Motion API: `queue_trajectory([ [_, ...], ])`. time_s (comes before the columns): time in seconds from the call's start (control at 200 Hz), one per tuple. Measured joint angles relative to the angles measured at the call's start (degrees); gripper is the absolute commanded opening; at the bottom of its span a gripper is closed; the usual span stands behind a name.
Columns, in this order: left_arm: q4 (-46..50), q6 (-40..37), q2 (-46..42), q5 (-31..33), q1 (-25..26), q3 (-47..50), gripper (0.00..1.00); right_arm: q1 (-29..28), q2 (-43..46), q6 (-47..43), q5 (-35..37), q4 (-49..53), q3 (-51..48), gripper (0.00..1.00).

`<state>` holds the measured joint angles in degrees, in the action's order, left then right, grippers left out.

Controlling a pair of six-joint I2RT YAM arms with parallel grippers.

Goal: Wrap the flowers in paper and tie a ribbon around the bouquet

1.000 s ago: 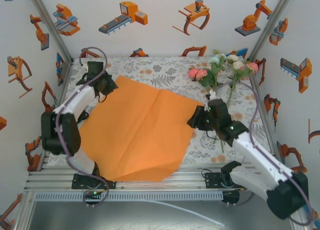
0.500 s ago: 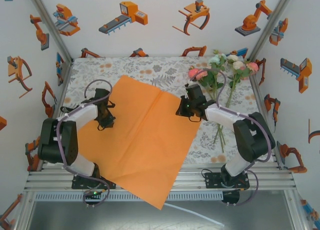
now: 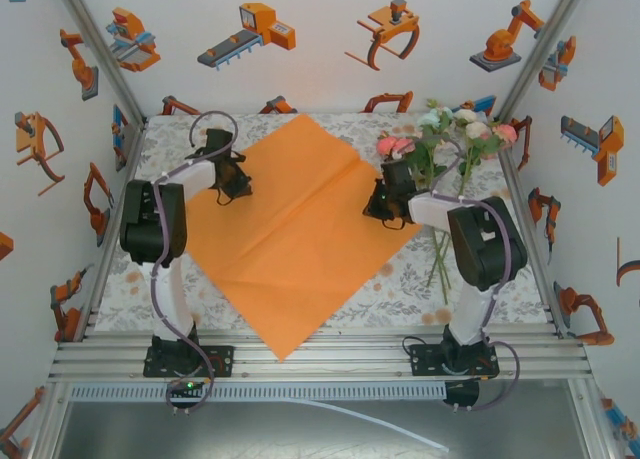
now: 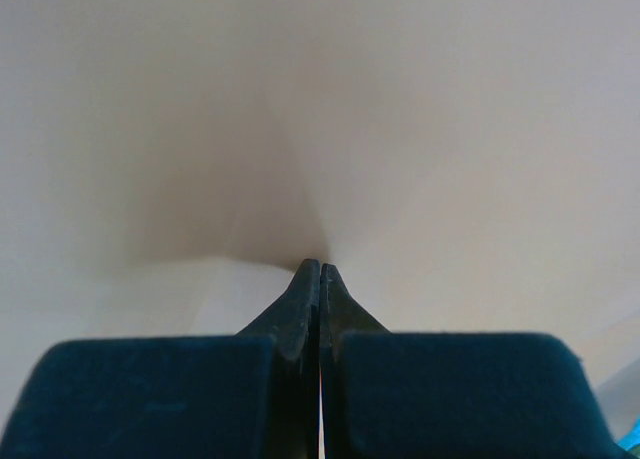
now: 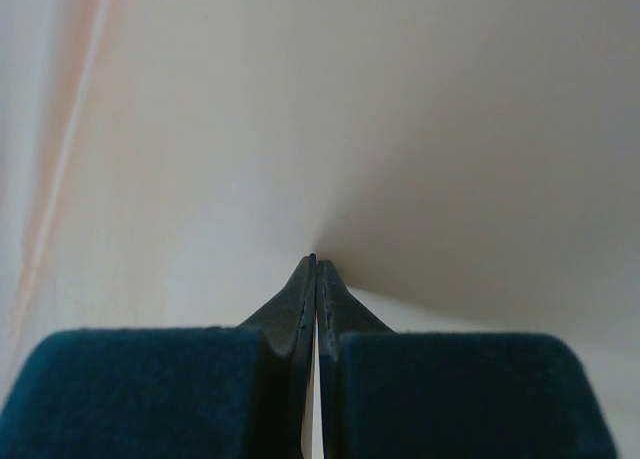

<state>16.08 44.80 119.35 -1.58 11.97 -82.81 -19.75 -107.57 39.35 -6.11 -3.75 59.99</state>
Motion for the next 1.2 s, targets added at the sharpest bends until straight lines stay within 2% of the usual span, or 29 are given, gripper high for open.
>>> queue_trajectory([
  [0.11,-0.4,0.9,3.3,-0.2,0.0,-4.7,0.00,2.7,-4.0,-1.0,-0.2,0.1,5.2,0.06],
  [0.24,-0.3,1.5,4.2,-0.7,0.0,-6.1,0.06,4.9,-7.9,-4.1,0.1,1.8,11.3,0.07],
  [0.365,-0.2,1.8,3.1,-0.6,0.1,-4.7,0.18,6.5,-9.3,-6.9,-0.5,4.5,14.7,0.15],
  [0.451,0.3,1.8,0.7,-0.6,0.1,-2.5,0.23,7.5,-8.9,-8.7,-2.3,6.6,15.3,0.21],
  [0.551,0.9,0.5,-4.1,-2.2,0.3,-0.2,0.29,8.0,-5.4,-10.3,-4.7,10.1,15.1,0.28],
  [0.646,0.6,-1.9,-11.6,-4.4,1.5,1.8,0.35,8.0,2.7,-12.1,-4.6,12.1,13.3,0.38],
  [0.761,-1.5,-6.3,-23.2,-6.5,5.5,6.4,0.39,9.8,14.8,-15.0,-0.3,12.5,9.9,0.45],
  [0.851,-5.1,-10.3,-32.7,-8.6,10.2,13.4,0.43,13.5,19.3,-17.7,3.9,12.7,8.3,0.46],
  [0.931,-7.8,-13.9,-39.3,-11.8,14.4,19.8,0.47,17.6,18.7,-19.7,6.1,13.4,7.5,0.46],
  [1.016,-9.3,-16.9,-42.6,-14.8,17.5,24.8,0.53,20.6,15.2,-21.0,6.7,14.8,7.3,0.46],
  [1.196,-10.0,-20.7,-46.0,-18.9,20.7,31.7,0.70,21.6,4.5,-22.7,4.6,16.6,9.4,0.46],
])
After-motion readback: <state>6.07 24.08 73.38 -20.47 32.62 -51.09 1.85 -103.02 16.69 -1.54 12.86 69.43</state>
